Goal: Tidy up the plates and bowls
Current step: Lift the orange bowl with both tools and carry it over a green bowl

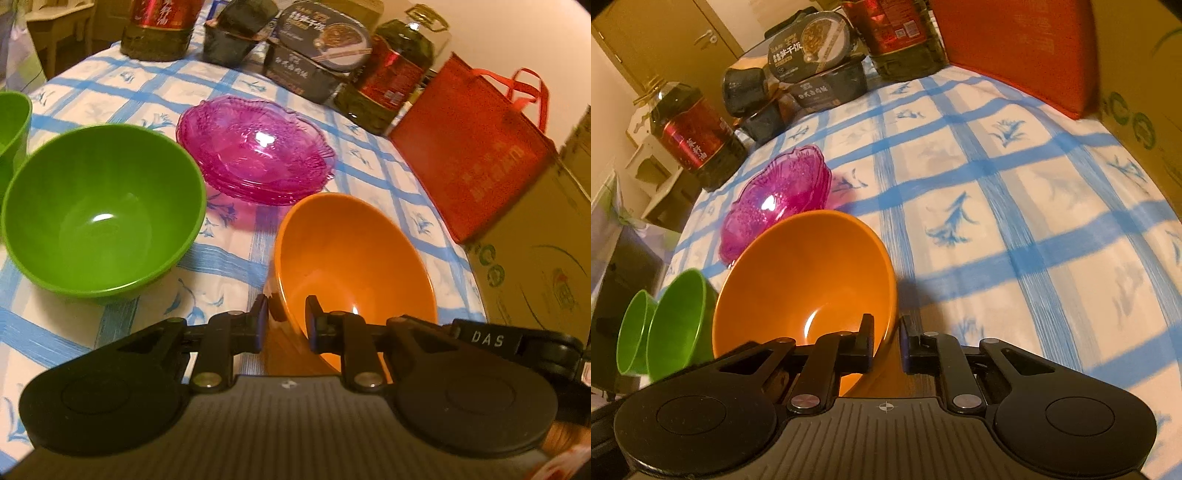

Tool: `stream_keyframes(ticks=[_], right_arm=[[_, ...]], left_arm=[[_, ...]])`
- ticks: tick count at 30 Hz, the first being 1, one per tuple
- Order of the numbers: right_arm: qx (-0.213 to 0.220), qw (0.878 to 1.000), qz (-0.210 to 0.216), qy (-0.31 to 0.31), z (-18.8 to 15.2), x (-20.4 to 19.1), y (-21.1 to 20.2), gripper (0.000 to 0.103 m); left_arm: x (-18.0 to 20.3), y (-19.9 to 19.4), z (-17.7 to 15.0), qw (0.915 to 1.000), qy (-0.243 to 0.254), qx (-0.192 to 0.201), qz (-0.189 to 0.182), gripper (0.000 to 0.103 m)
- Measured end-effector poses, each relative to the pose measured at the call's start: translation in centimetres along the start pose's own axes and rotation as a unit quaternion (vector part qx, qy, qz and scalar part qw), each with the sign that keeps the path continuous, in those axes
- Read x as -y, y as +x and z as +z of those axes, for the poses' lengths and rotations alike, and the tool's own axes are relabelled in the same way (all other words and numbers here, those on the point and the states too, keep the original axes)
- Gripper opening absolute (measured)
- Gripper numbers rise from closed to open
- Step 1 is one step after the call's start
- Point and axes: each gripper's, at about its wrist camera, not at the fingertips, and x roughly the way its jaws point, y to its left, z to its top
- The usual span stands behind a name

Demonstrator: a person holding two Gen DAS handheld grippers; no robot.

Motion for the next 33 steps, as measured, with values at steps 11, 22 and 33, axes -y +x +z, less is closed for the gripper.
stream_keyframes(ticks=[11, 22, 33], right_arm=[[0.025, 1.000, -0.004, 0.009, -3.1, -2.5, -4.9, 0.014], [0.046, 0.998, 0.033, -0.029, -2.5, -9.9, -6.0, 0.014], [0.028, 0.995, 0.056, -0.071, -1.4, -16.7, -2.6, 0.014]], left_arm=[[-0.5, -5.0, -0.6, 0.9997, 0.020, -0.001, -0.013, 0.017], [-4.2, -10.8, 1.8, 0.9990, 0.006, 0.043, 0.007, 0.017], [-9.9, -12.5, 4.9, 0.9962, -0.039, 0.066, 0.041, 0.017]])
